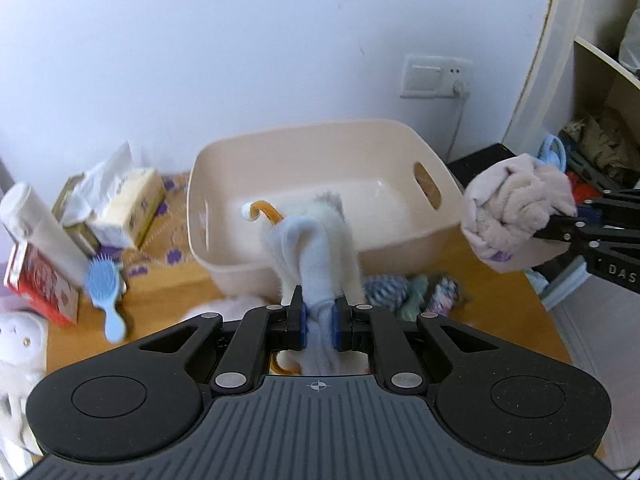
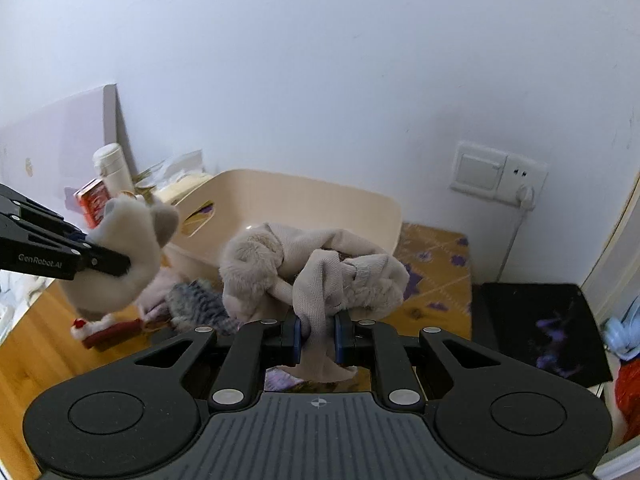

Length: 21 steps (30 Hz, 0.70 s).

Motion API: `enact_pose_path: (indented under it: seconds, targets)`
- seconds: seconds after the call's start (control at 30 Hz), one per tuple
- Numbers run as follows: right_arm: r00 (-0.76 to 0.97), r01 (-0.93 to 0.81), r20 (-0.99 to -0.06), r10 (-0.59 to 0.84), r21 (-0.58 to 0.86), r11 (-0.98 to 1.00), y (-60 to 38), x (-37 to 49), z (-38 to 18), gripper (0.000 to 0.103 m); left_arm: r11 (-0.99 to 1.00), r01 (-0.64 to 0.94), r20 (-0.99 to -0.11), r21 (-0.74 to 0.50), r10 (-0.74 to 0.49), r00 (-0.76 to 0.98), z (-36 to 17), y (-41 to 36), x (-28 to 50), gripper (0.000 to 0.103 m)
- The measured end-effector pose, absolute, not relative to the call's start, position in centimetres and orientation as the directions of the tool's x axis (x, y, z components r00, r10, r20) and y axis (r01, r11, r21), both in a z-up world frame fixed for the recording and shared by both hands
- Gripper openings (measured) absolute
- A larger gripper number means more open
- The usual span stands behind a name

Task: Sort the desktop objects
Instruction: 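Carry both items over the beige bin and open both tools to drop them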

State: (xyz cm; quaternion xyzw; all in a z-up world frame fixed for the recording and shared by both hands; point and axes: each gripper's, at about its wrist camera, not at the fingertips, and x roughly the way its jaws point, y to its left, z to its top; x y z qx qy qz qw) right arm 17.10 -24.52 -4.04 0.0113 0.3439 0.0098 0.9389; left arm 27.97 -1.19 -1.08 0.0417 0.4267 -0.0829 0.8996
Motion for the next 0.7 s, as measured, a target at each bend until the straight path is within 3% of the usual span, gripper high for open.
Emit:
enact_pose_path:
  seconds: [0.37, 0.7]
  targets:
    - [0.771, -0.005, -0.637, 0.003, -0.001, 1.000, -26.8, 22.4, -4.2, 0.014, 0.987, 0.158, -0.784, 0.036, -0.070, 0.617, -2.7, -2.7, 35.5, 0.011]
    - [0.716, -0.041, -0.698, -0.014, -0.063, 0.997, -25.9, 28.5, -7.5, 0.014, 0.988, 0.124, -0.823, 0.086, 0.000, 0.568, -6.8, -2.9, 41.0, 0.011]
